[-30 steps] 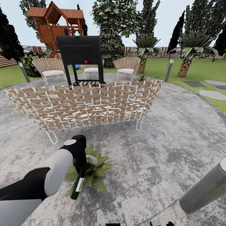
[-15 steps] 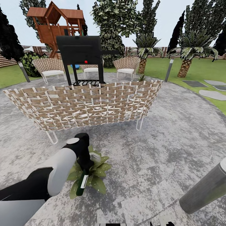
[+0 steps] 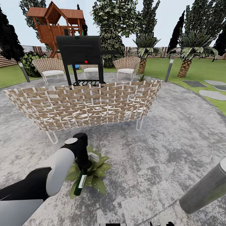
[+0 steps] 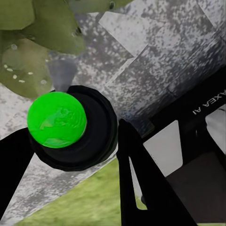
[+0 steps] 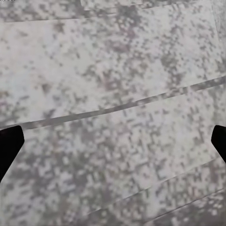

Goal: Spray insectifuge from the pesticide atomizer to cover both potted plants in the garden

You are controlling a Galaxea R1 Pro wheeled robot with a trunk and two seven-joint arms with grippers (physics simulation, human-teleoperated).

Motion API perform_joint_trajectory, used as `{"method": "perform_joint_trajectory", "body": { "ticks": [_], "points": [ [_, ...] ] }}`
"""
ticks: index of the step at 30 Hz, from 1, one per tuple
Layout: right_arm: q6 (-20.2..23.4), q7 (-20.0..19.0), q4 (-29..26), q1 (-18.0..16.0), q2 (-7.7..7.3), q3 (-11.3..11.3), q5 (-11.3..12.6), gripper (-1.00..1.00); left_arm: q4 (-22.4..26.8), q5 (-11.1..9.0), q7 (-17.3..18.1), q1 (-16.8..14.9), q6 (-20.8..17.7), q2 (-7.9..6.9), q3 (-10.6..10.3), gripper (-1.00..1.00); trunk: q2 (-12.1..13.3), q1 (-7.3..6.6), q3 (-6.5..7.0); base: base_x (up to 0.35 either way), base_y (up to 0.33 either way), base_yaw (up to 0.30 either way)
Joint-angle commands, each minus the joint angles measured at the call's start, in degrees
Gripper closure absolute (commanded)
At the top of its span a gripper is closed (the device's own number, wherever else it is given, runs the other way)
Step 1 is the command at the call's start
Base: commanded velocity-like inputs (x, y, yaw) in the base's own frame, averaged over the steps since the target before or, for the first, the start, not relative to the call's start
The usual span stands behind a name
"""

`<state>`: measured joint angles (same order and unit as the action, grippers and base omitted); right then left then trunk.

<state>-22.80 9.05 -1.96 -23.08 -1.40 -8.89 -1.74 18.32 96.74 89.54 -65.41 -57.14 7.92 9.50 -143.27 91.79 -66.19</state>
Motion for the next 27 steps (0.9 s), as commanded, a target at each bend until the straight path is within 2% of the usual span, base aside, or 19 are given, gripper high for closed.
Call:
{"method": "perform_joint_trajectory", "body": {
  "ticks": [1, 8, 23, 27],
  "points": [
    [-0.05, 0.44, 0.05, -0.01, 0.0, -0.43, -0.19, -1.0, 0.05, 0.63, 0.46, 0.08, -0.61, 0.09, 0.34, 1.0, -0.02, -0.01, -0.05, -0.009, 0.0, 0.0],
    [-0.05, 0.44, 0.09, 0.01, 0.0, -0.43, -0.19, -1.0, 0.05, 0.56, 0.46, 0.2, -0.62, 0.08, 0.43, 1.0, -0.02, -0.01, -0.05, -0.251, 0.088, 0.0],
    [-0.05, 0.44, 0.06, -0.01, 0.0, -0.43, -0.19, -1.0, 0.13, 0.47, 0.46, -0.21, -0.81, 0.15, 0.51, 1.0, -0.02, -0.01, -0.05, -0.233, 0.249, 0.0],
    [-0.06, 0.44, 0.03, -0.03, 0.0, -0.42, -0.19, -1.0, 1.91, 0.53, 0.46, 0.01, -0.66, 0.16, 0.49, 1.0, -0.02, -0.01, -0.05, -0.202, 0.278, 0.0]
  ]
}}
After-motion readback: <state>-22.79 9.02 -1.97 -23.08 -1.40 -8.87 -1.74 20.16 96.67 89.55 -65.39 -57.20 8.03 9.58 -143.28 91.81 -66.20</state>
